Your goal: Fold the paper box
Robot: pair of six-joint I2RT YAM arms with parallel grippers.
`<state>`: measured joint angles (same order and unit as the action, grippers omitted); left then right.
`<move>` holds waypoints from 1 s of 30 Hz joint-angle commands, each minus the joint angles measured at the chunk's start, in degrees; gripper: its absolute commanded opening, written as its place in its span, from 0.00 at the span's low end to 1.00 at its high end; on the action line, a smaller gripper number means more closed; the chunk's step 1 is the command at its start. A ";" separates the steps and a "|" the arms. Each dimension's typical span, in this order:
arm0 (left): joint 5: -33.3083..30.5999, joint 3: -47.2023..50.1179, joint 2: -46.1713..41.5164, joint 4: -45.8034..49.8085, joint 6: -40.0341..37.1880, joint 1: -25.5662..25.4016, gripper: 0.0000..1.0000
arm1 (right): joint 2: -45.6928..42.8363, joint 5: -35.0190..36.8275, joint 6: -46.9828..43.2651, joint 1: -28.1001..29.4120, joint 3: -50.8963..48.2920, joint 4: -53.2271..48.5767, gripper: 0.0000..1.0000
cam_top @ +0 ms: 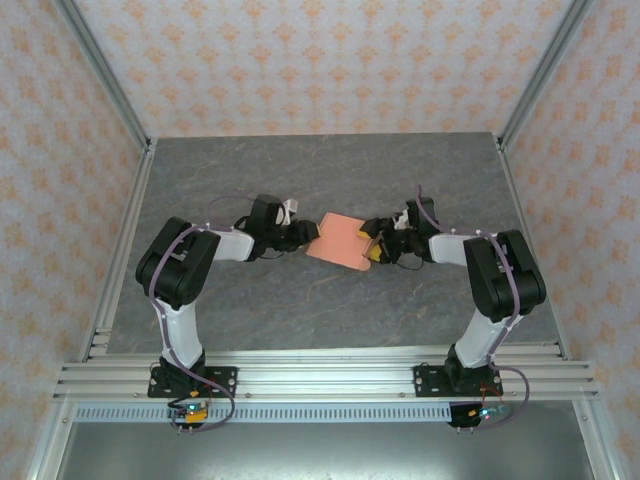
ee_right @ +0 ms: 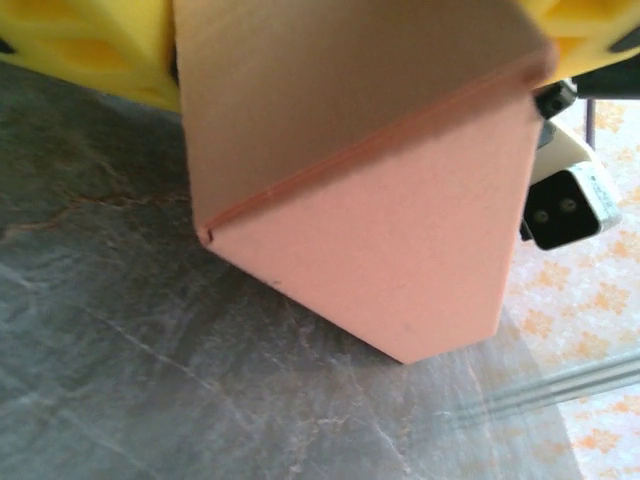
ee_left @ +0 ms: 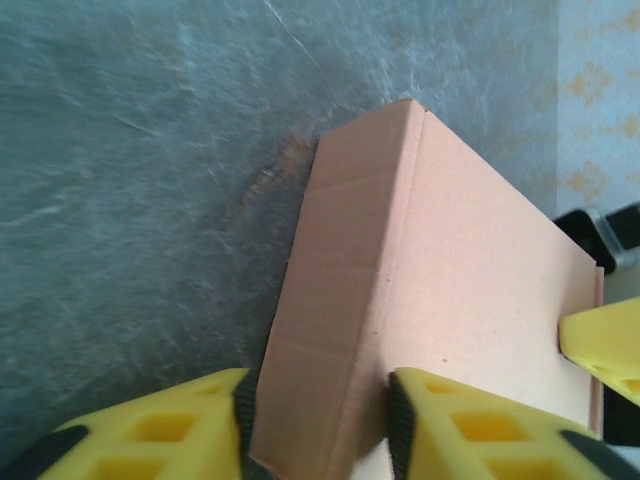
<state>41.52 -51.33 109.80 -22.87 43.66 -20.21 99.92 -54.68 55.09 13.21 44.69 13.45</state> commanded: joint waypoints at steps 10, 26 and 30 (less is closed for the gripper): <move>-12.99 8.34 -20.86 -6.27 -7.53 -0.01 0.69 | -1.53 -1.61 14.66 0.06 5.20 -4.18 0.44; -19.00 13.87 -26.06 -4.69 -80.38 -10.78 0.74 | 8.19 -18.37 1.19 -2.75 24.19 -50.25 0.40; -22.01 12.85 -23.24 -4.87 -83.39 -12.04 0.74 | 9.56 -18.38 1.10 -3.11 25.04 -51.01 0.40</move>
<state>22.98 -36.62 85.49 -29.21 -30.65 -31.77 108.22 -70.48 55.40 10.57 67.90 -27.86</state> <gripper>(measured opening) 0.736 0.414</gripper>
